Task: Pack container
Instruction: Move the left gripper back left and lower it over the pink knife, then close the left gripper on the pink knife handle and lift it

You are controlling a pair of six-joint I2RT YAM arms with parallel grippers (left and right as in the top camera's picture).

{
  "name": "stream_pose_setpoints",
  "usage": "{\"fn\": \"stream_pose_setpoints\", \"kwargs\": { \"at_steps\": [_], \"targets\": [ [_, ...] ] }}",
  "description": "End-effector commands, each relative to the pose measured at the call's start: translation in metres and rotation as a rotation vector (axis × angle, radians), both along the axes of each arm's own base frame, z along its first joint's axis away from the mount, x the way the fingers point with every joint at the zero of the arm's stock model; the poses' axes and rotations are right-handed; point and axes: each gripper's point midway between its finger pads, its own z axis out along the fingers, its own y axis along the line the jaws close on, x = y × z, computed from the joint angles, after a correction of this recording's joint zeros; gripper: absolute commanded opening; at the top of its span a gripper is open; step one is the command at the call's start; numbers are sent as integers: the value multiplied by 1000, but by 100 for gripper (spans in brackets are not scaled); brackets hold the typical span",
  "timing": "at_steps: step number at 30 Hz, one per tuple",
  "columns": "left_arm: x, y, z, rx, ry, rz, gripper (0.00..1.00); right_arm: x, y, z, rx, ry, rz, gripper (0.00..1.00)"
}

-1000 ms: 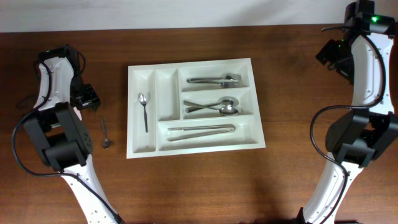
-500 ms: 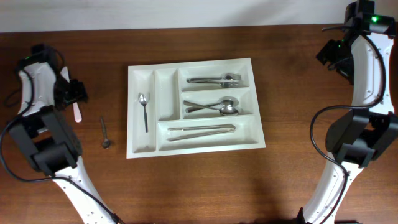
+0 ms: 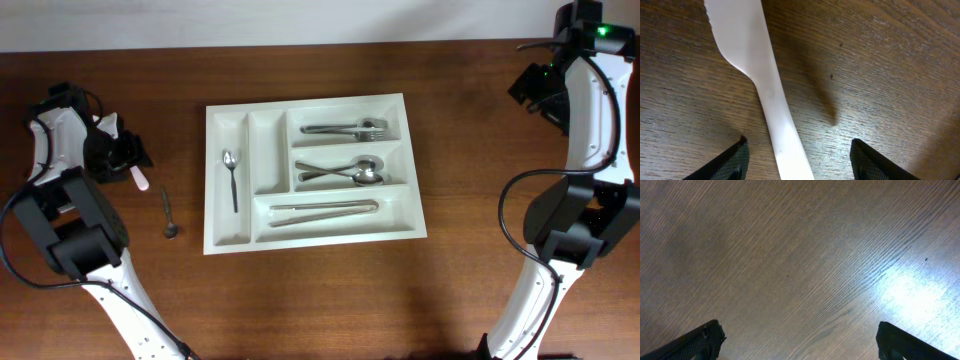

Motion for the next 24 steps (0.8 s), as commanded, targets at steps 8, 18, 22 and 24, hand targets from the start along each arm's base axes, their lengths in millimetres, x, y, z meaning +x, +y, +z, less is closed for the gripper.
{"fn": "stream_pose_setpoints", "kwargs": {
  "at_steps": [8,18,22,24],
  "targets": [
    [-47,-10,-58,-28,223,48,62,-1,3,11,-8,-21,5,99],
    [-62,-6,-56,7,301,97,61,-1,3,11,-8,-21,5,99],
    [-69,0,-56,51,339,129,59,-1,3,11,-8,-21,4,99],
    [-71,4,-56,75,351,143,59,-1,2,11,-8,-21,4,99]
  ]
}}
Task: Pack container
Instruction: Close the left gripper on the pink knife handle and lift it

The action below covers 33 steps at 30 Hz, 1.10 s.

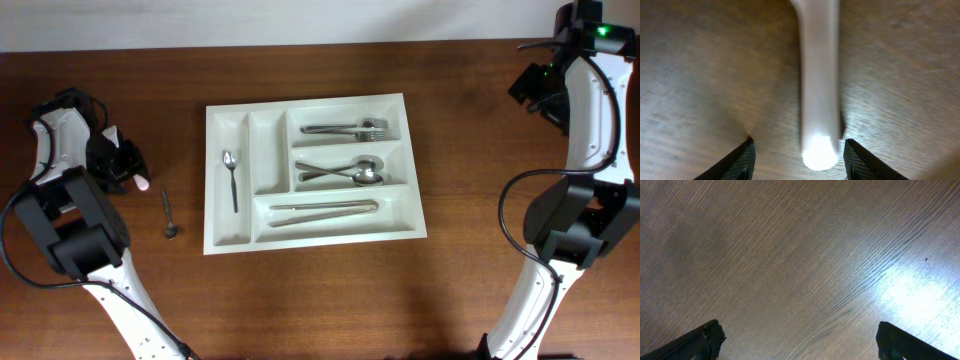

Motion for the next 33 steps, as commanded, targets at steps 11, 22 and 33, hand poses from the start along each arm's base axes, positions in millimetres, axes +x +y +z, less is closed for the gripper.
{"fn": "stream_pose_setpoints", "kwargs": {
  "at_steps": [11,22,33],
  "targets": [
    [-23,7,-56,38,124,47,60,-1,3,11,-7,-22,4,99],
    [-11,12,-61,57,75,50,50,-1,3,11,-8,-21,4,99],
    [-27,5,-70,36,123,47,12,-1,3,11,-8,-21,4,99]
  ]
}}
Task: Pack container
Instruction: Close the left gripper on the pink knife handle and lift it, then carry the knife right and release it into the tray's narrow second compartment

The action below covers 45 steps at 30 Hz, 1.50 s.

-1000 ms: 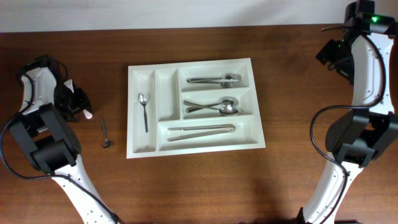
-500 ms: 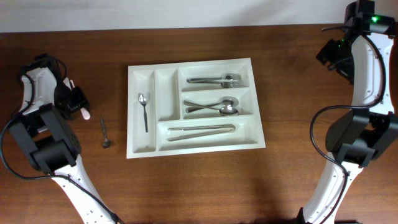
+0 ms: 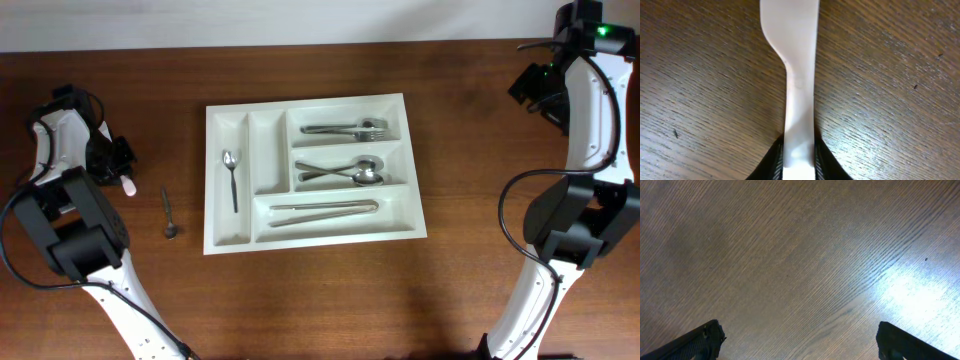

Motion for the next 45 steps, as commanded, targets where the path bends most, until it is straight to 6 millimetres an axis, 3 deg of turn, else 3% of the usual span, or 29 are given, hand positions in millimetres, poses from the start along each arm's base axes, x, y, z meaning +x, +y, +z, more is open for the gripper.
{"fn": "stream_pose_setpoints", "kwargs": {
  "at_steps": [1,3,12,23,31,37,45],
  "targets": [
    [-44,-18,-68,-92,188,5,9,-1,2,11,-8,-21,4,99],
    [-47,-19,-69,-95,198,9,2,-1,2,11,-8,-21,4,99],
    [-38,-16,-57,-89,181,27,2,-1,2,11,-8,-21,4,99],
    [-1,-1,8,-49,86,25,2,-1,2,11,-8,-21,4,99],
    [18,-2,45,-22,22,6,2,-1,2,11,-8,-21,4,99],
    [32,-16,66,-8,-14,-32,2,-1,2,11,-8,-21,4,99],
    [55,-65,92,8,-66,-141,2,-1,2,11,-8,-21,4,99]
  ]
}}
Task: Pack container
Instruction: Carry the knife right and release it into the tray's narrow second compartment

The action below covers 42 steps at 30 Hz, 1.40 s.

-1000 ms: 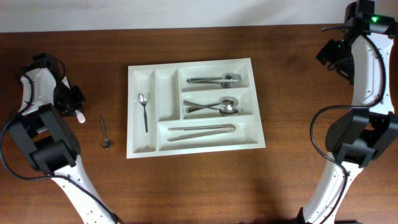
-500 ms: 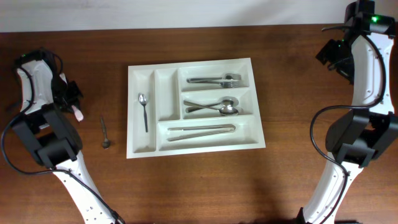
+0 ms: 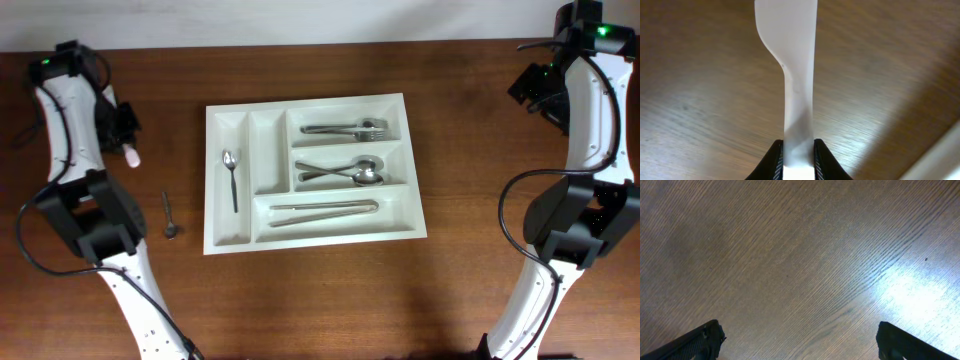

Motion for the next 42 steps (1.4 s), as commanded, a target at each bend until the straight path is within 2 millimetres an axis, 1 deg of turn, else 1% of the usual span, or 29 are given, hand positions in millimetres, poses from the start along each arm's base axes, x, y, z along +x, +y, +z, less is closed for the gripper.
{"fn": "stream_pose_setpoints", "kwargs": {
  "at_steps": [1,4,6,10,13,18,25,28,31,37,40,42],
  "targets": [
    [15,-29,14,2,-40,-53,2,-1,3,11,-8,-21,4,99],
    [20,-59,25,2,-52,-113,2,-1,3,11,-8,-21,4,99],
    [19,-80,29,-7,-44,-131,2,-1,3,11,-8,-21,4,99],
    [16,-125,30,-27,-20,-169,2,-1,3,11,-8,-21,4,99],
    [14,-164,30,-81,-16,-228,2,-1,3,11,-8,-21,4,99],
    [0,-217,30,-94,22,-274,2,-1,2,11,-8,-21,4,99],
    [-19,-278,27,-88,55,-278,2,-1,3,11,-8,-21,4,99],
    [-28,-294,24,-83,77,-295,2,-1,3,11,-8,-21,4,99],
    [-37,-300,17,-62,110,-304,2,-1,3,11,-8,-21,4,99],
    [-54,-295,-4,-23,203,-286,2,-1,3,11,-8,-21,4,99],
    [-56,-285,-10,17,218,-283,2,-1,2,11,-8,-21,4,99],
    [-54,-280,-10,35,218,-282,2,-1,3,11,-8,-21,4,99]
  ]
}}
